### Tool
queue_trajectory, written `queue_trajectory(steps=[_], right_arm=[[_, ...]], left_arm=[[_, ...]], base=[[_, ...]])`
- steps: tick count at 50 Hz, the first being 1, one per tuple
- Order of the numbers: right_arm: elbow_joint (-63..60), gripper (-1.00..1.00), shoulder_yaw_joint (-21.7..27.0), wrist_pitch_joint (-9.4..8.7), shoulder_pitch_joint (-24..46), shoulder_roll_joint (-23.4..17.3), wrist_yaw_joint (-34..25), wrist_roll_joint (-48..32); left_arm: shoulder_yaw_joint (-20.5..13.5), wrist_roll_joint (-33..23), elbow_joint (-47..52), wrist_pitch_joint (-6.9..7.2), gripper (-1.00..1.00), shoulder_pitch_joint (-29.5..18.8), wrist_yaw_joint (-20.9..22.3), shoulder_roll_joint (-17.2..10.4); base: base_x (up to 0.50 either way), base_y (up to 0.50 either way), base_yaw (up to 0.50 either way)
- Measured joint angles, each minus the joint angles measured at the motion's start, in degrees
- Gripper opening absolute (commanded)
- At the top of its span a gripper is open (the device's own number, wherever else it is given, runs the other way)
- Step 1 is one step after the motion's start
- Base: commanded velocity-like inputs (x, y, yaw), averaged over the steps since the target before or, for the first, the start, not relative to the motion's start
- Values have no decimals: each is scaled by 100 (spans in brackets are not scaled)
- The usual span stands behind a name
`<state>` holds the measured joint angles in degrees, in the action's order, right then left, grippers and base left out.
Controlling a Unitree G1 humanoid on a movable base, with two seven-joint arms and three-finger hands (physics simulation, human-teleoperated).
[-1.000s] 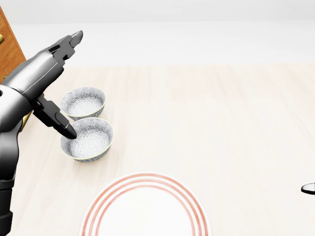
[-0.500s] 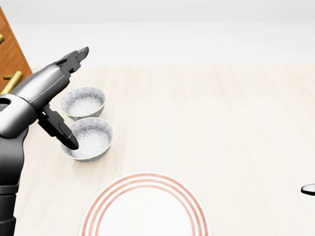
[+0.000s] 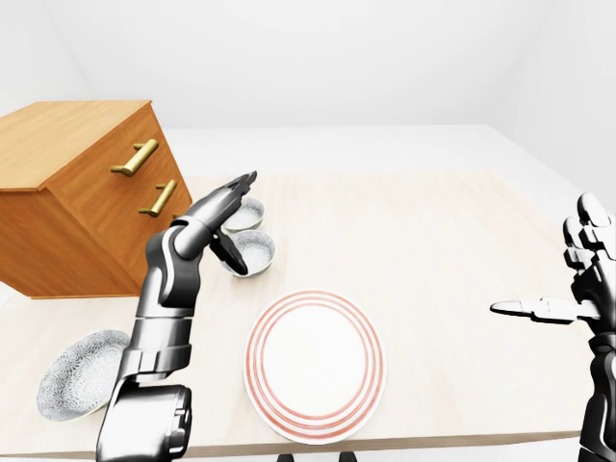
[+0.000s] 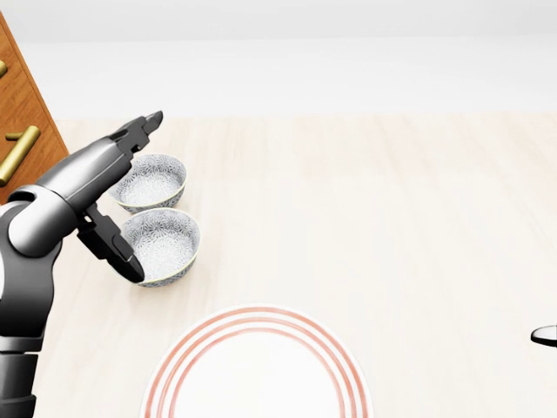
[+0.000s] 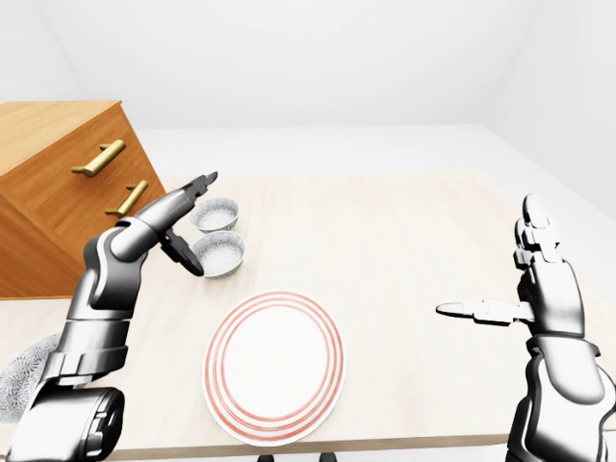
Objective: Put the bowl in the middle on the plate.
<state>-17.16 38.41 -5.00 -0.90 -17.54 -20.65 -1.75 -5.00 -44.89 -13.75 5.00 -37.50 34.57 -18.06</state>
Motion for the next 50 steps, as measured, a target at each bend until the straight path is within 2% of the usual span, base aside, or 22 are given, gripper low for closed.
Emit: queue_trajectory(steps=[29, 50], right_arm=[[40, 100, -11, 0, 10, -15, 2, -25], [37, 100, -15, 0, 6, -12, -12, -37]], left_arm=[[55, -275, -78, 0, 100, 198, 86, 49], [83, -451, -10, 0, 100, 359, -220, 134]], base=[[0, 0, 0], [0, 0, 0]])
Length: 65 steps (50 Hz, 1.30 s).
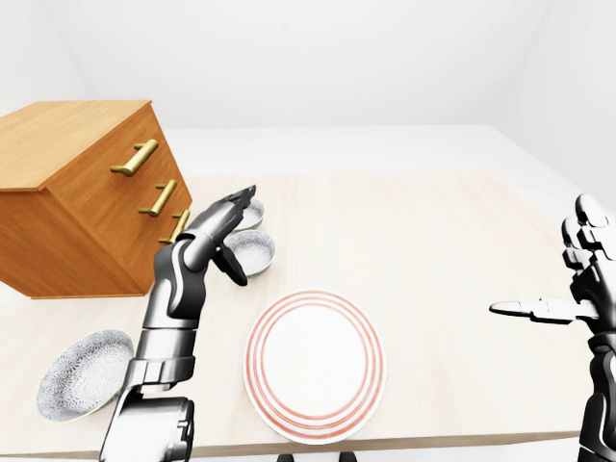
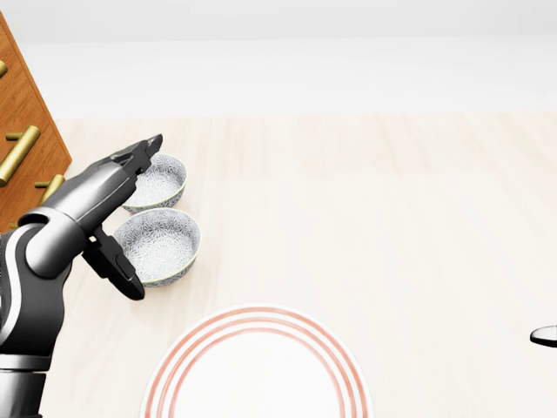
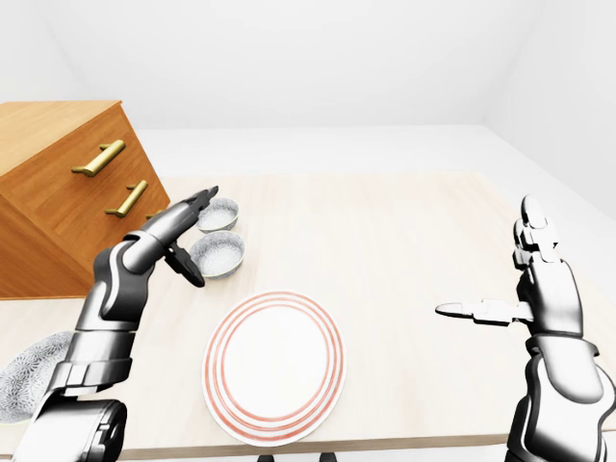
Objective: Put the bowl in the middle on the plate.
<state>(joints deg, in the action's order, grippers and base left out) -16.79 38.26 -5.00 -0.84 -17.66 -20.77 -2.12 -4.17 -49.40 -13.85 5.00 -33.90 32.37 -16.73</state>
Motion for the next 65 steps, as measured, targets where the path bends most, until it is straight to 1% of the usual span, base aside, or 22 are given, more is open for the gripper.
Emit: queue_trajectory(steps=[18, 28, 44, 65], right_arm=[[6, 100, 0, 0, -6, 10, -8, 0], [-14, 100, 2, 0, -7, 8, -9, -1], [-37, 100, 16, 0, -16, 18, -25, -9], [-46, 100, 12, 0, -12, 17, -31, -6]], left_arm=[[60, -250, -17, 0, 100, 95, -354, 104], [75, -317, -34, 0, 100, 129, -332, 131], [108, -348, -248, 0, 100, 172, -435, 142], [246, -971, -541, 0, 100, 158, -722, 182]], base=[[0, 0, 0], [0, 0, 0], [0, 0, 0], [0, 0, 0]])
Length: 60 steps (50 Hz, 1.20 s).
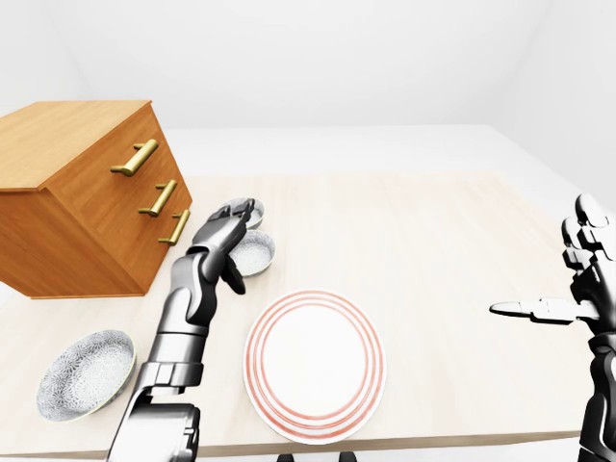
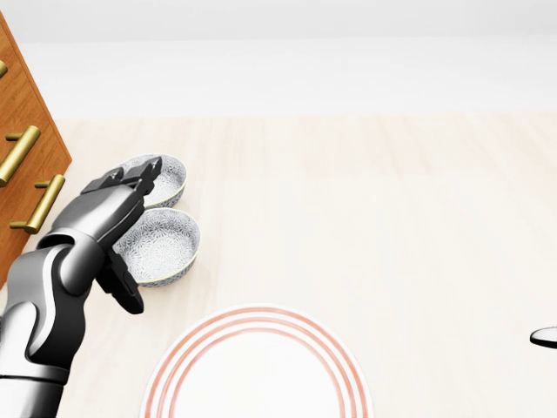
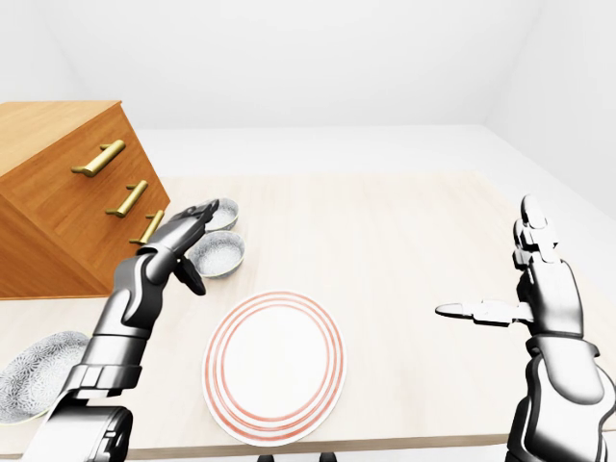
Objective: Put the bowl in the middle on the plate.
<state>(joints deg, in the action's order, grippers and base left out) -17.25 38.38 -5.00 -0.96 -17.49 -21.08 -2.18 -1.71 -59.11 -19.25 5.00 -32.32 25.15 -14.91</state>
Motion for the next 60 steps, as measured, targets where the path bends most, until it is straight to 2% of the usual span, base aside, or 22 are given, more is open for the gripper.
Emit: queue_trajectory(steps=[11, 26, 60], right_arm=[[35, 100, -11, 0, 4, -2, 4, 5], [-17, 100, -5, 0, -7, 3, -16, 1], [28, 100, -17, 0, -5, 5, -13, -6]], left_arm=[[41, -341, -97, -7, 100, -50, -129, 27], [87, -634, -286, -108, 100, -120, -335, 50], [246, -856, -907, -199, 100, -242, -666, 214]], base=[[0, 0, 0], [0, 0, 0], [0, 0, 0]])
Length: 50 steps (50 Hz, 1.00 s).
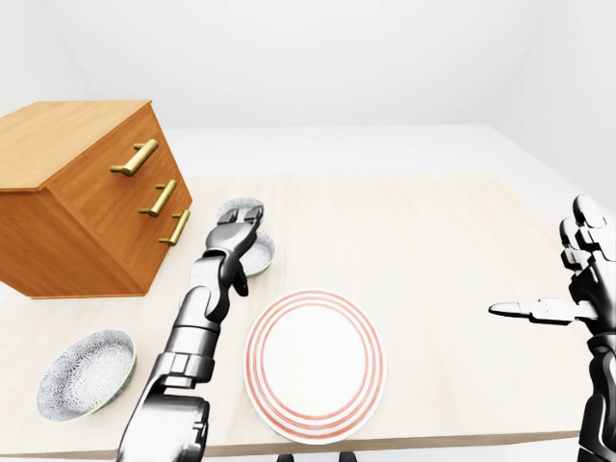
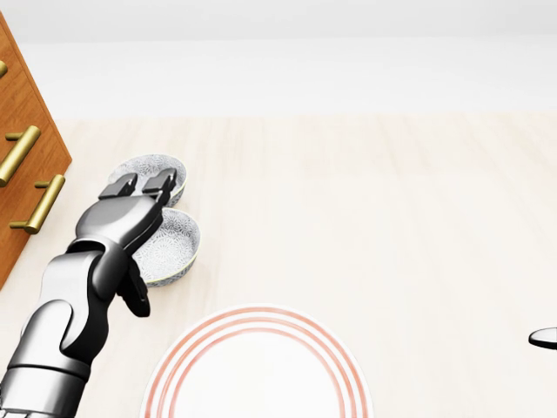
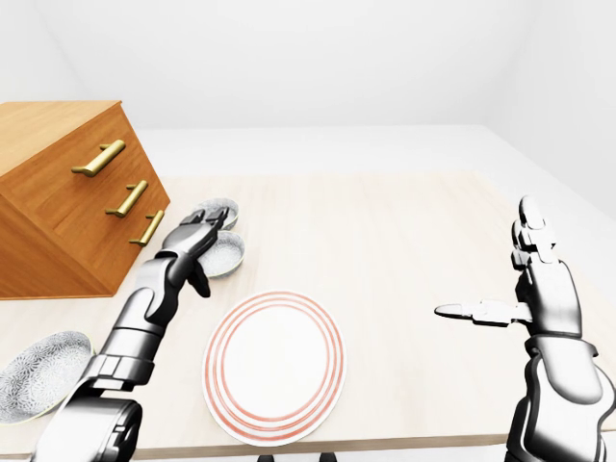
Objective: Put the bowl in the middle on the plate.
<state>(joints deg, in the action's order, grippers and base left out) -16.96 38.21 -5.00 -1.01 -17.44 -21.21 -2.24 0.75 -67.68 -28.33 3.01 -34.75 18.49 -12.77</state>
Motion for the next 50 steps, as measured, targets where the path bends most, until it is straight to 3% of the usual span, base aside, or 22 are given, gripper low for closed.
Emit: queue_trajectory(steps=[50], right_arm=[[-43, 100, 15, 0, -9, 11, -14, 1]], left_arm=[[180, -3, -1143, -59, 100, -380, -619, 130]], base=[[0, 0, 0]])
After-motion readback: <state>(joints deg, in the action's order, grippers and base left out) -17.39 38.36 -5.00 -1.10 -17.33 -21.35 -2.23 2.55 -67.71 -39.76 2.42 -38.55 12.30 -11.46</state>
